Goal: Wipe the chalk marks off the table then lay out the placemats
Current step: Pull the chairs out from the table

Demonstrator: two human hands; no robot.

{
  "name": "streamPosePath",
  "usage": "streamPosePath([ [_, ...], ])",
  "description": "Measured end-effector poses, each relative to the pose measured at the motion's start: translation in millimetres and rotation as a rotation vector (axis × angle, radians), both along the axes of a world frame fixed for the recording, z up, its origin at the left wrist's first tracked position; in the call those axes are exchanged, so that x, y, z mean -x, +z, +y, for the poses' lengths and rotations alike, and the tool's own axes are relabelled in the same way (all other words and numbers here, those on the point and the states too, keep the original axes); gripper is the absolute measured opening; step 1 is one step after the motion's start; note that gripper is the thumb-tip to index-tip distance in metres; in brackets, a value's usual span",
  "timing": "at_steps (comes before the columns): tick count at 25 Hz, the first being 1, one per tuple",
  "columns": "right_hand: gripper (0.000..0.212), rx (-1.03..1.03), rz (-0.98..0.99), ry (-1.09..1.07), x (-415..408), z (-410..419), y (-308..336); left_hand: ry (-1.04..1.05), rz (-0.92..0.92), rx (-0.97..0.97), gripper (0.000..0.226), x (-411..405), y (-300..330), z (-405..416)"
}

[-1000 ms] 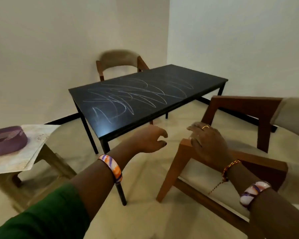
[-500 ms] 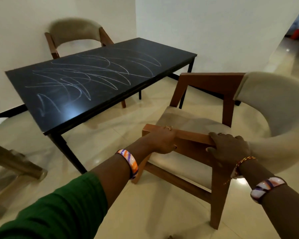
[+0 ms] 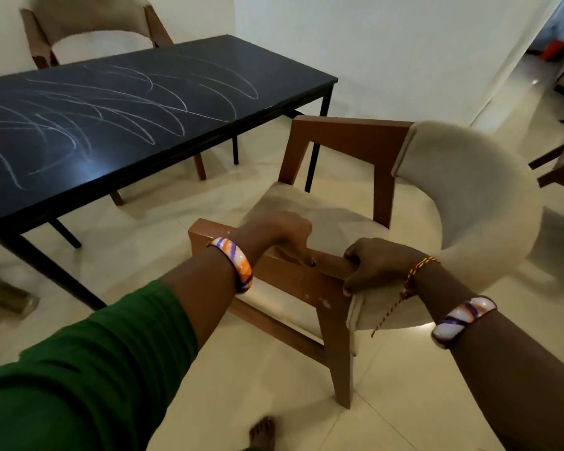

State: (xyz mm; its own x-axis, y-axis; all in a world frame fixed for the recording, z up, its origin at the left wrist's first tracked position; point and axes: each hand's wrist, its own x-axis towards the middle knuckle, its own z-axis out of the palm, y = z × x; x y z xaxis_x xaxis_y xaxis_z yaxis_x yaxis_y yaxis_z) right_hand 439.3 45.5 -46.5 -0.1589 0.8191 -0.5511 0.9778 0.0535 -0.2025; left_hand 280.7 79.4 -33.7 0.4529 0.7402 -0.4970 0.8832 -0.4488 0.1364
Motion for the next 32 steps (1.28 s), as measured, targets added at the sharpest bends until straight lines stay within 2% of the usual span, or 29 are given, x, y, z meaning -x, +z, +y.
streamPosePath([
  [3, 0.047, 0.218, -0.054, 0.078, -18, 8, 5, 0.059, 0.022, 0.004, 0.043, -13, 2, 7],
  [6, 0.067, 0.344, -0.18, 0.218, -39, 21, 11, 0.179, 0.094, 0.074, 0.041, -28, 0, 18],
  [9, 0.074, 0.525, -0.098, 0.256, -73, 38, 19, 0.245, 0.225, 0.213, 0.043, -53, 5, 25],
  [10, 0.073, 0.555, -0.079, 0.295, -89, 43, 23, 0.27, 0.213, 0.291, 0.047, -71, 8, 26],
  [12, 0.07, 0.534, -0.101, 0.418, -115, 54, 30, 0.331, 0.066, 0.481, 0.053, -109, 13, 25],
  [14, 0.068, 0.449, -0.098, 0.558, -150, 66, 39, 0.403, -0.045, 0.532, 0.051, -162, 20, 15],
  [17, 0.07, 0.331, -0.066, 0.7, -210, 89, 56, 0.518, -0.108, 0.424, 0.046, -226, 32, 6],
  [21, 0.067, 0.218, -0.067, 0.734, -262, 125, 67, 0.654, -0.215, 0.254, 0.062, -276, 41, -5],
  [24, 0.065, 0.08, 0.032, 0.726, -278, 134, 60, 0.734, -0.25, -0.097, 0.065, -302, 21, -19],
  [27, 0.063, -0.135, 0.217, 0.766, -294, 132, 45, 0.801, -0.11, -0.477, 0.066, -315, 7, -34],
  [29, 0.064, -0.283, 0.31, 0.773, -301, 129, 36, 0.84, -0.076, -0.601, 0.062, -321, 4, -38],
  [32, 0.068, -0.514, 0.365, 0.778, -304, 119, 26, 0.926, -0.128, -0.654, 0.058, -331, 3, -41],
])
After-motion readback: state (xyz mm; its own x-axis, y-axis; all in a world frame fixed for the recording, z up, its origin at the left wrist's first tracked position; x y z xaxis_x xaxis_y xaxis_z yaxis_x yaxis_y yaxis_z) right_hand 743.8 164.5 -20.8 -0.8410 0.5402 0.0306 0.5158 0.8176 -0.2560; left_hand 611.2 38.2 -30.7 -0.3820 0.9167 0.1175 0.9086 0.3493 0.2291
